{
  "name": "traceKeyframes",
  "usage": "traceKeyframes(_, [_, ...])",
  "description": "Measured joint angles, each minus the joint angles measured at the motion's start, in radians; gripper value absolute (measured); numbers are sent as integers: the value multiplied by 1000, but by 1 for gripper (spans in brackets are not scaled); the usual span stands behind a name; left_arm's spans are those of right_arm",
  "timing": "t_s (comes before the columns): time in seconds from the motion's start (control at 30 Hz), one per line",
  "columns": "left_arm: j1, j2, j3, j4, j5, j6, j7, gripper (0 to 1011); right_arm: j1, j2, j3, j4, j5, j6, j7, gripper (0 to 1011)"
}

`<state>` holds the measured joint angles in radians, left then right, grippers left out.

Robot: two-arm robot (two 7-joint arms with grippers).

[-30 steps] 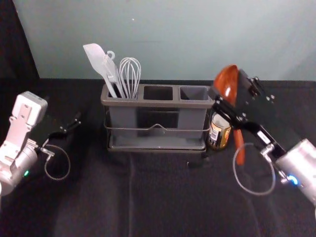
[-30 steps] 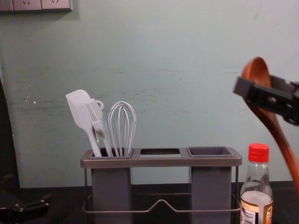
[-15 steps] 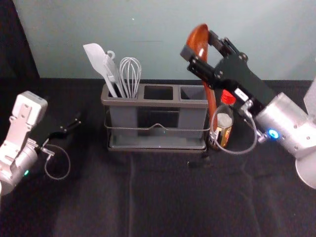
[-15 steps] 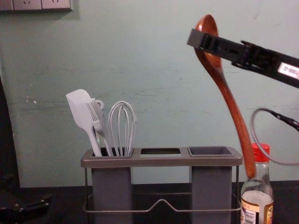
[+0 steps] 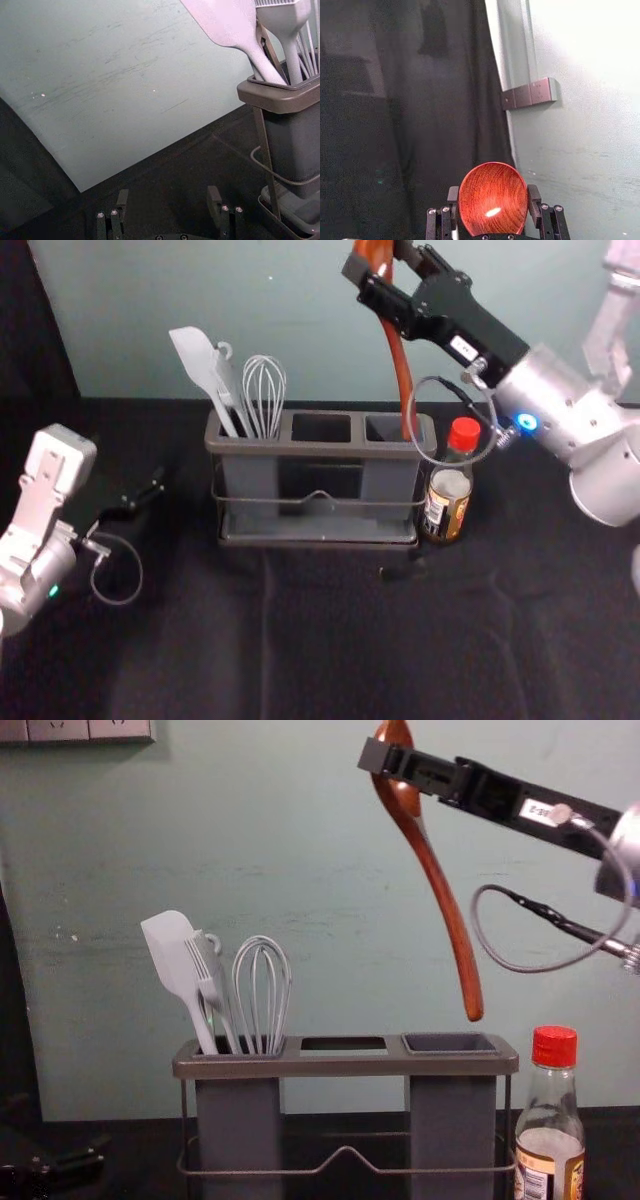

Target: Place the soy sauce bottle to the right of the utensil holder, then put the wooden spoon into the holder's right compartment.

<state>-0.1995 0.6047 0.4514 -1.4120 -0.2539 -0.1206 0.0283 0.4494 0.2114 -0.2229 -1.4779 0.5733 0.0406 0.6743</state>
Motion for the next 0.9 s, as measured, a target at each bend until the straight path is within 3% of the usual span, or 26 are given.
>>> traceKeyframes(0.1, [0,0,0,0,0,0,0,1000,49,-15,-19,63,-23,-18,-31,837])
traceKeyframes(0.27, [0,0,0,0,0,0,0,1000,83,-43,-39,133,-48,-74,-82,836])
traceKeyframes(0.6, [0,0,0,0,0,0,0,1000,92,-67,-64,206,-53,-154,-114,836])
traceKeyframes(0.9, [0,0,0,0,0,0,0,1000,64,-64,-75,245,-18,-208,-106,836])
